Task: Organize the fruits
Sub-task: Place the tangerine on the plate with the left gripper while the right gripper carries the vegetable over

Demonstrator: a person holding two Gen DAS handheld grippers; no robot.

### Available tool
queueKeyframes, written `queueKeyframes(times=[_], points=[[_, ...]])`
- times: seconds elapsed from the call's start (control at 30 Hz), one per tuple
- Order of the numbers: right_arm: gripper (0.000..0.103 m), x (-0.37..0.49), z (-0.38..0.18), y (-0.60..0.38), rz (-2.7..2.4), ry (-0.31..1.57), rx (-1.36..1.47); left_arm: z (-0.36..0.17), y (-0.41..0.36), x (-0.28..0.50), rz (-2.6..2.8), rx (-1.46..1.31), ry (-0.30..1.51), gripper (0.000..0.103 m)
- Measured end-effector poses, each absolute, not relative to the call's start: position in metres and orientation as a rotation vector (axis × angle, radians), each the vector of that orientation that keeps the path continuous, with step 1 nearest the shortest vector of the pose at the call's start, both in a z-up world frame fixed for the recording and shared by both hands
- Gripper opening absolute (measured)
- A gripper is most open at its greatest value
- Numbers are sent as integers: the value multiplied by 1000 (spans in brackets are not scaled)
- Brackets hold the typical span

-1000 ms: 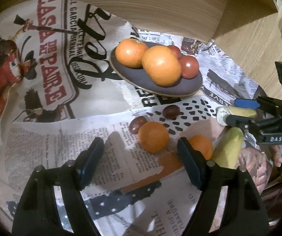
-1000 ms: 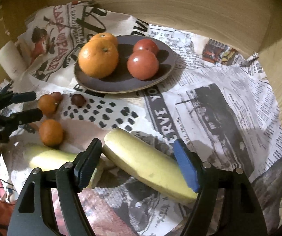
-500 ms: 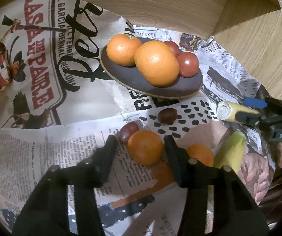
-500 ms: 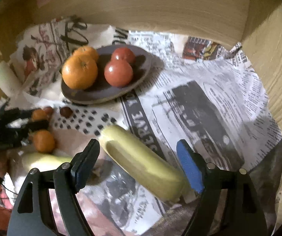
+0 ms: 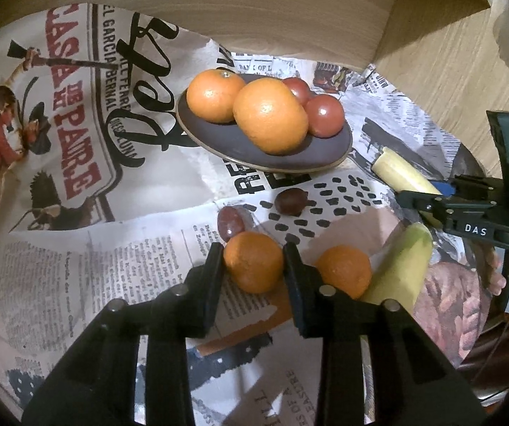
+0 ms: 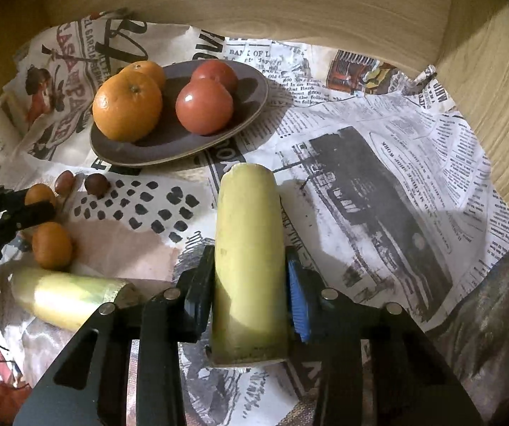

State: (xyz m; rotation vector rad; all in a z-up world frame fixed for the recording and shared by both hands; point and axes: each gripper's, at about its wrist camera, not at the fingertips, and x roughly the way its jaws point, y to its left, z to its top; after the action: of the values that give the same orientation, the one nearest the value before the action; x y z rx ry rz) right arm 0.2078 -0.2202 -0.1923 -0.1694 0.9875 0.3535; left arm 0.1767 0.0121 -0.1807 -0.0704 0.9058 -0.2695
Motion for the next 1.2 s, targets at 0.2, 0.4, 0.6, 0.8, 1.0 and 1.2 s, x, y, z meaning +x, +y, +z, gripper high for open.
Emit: queueKeyframes(times=[0.2,0.4,0.6,0.8,1.0,1.2], points=[[34,203,-190,-221,347,962,-143,-165,19,174,-267,-90,865,33],[34,203,-173,-222,344,907,-119,-154,25,183,-257,-97,836,33],[34,211,-151,-217,361,848,-93,-144,28,200,-242,-92,814,33],[34,225,-134,-198,399,796,-96,-138,28,222,-216,-72,800,33],[34,246,-124,-174,433,772,-114,-139,28,244,-215,-72,814,33],[34,273,-126,-152,456,794,-118,-142,27,265,-219,-63,830,33]])
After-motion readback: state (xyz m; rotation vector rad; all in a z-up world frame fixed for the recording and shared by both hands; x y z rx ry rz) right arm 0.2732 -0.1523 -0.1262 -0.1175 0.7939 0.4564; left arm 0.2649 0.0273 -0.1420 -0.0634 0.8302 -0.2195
